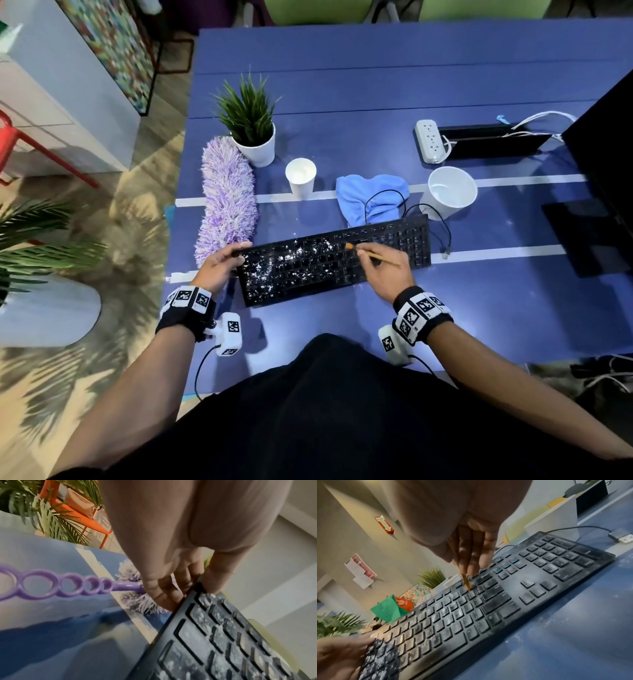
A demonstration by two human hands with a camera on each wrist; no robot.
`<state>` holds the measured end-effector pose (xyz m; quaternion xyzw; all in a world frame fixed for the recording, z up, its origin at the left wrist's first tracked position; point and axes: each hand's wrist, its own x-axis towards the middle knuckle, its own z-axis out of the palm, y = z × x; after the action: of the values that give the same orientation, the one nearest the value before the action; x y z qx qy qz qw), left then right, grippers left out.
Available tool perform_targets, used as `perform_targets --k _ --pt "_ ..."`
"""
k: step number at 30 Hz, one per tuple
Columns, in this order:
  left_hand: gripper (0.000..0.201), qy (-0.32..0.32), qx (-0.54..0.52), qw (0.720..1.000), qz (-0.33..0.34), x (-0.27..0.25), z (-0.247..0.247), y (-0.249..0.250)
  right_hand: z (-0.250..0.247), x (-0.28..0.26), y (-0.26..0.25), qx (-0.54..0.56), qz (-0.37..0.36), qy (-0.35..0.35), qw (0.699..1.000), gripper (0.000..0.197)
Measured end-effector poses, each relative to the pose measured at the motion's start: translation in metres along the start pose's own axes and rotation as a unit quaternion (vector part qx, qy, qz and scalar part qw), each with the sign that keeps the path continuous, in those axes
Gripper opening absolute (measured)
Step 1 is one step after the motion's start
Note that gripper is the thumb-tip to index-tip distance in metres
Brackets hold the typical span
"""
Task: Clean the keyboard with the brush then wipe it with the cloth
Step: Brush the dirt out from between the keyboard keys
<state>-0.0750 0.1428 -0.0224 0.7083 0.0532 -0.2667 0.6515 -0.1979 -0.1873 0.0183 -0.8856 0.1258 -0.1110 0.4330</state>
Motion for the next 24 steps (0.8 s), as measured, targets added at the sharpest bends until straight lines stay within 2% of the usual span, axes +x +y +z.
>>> perform_targets --k 2,4,5,6,8,10,11,14,15,18,19,20,23,24 --pt "0.041 -0.022 0.019 1.0 0.008 0.001 -0.007 -0.003 0.002 0.001 0.001 0.016 0.022 0.049 0.998 0.013" --pt "0.04 -0.036 0.045 0.998 0.018 0.001 -0.009 -0.006 0.001 0.001 0.0 -0.015 0.051 -0.002 0.999 0.014" --pt "0.04 -0.038 0.059 0.997 0.022 0.002 -0.01 -0.007 0.001 0.001 -0.001 -0.037 0.05 -0.038 0.997 0.014" --pt "0.039 -0.037 0.073 0.996 0.025 0.001 -0.01 -0.006 0.001 0.0 -0.003 -0.036 0.041 -0.043 0.998 0.014" --pt "0.038 -0.028 0.086 0.995 0.031 -0.001 -0.006 -0.004 -0.002 -0.001 -0.009 0.002 0.002 0.019 1.0 0.013" --pt "0.039 -0.015 0.088 0.995 0.045 -0.002 -0.003 -0.002 -0.002 -0.001 -0.01 0.027 0.007 0.051 0.998 0.012" --pt "0.04 -0.011 0.083 0.995 0.052 -0.001 0.0 -0.002 -0.002 -0.001 -0.008 0.022 0.029 0.027 0.999 0.012" --pt "0.041 -0.011 0.087 0.993 0.075 0.003 0.01 -0.003 0.0 -0.006 -0.001 -0.053 0.075 -0.125 0.988 0.015" --pt "0.04 -0.014 0.098 0.992 0.081 0.004 0.015 -0.003 0.001 -0.008 0.0 -0.043 0.068 -0.128 0.989 0.015" --pt "0.039 -0.005 0.112 0.989 0.092 0.006 0.03 -0.003 -0.002 -0.01 -0.003 0.012 0.012 -0.031 0.999 0.014" --pt "0.039 0.0 0.114 0.989 0.097 0.006 0.033 -0.003 -0.002 -0.009 -0.004 0.012 0.009 -0.022 1.0 0.014" --pt "0.039 0.004 0.114 0.988 0.102 0.007 0.037 -0.002 -0.002 -0.007 -0.002 0.001 0.012 -0.032 0.999 0.014" --pt "0.039 0.01 0.106 0.988 0.108 0.009 0.042 -0.001 0.002 -0.004 0.008 -0.067 0.083 -0.137 0.985 0.015" --pt "0.038 0.01 0.102 0.988 0.111 0.01 0.043 0.0 0.005 -0.004 0.011 -0.065 0.088 -0.136 0.985 0.015"
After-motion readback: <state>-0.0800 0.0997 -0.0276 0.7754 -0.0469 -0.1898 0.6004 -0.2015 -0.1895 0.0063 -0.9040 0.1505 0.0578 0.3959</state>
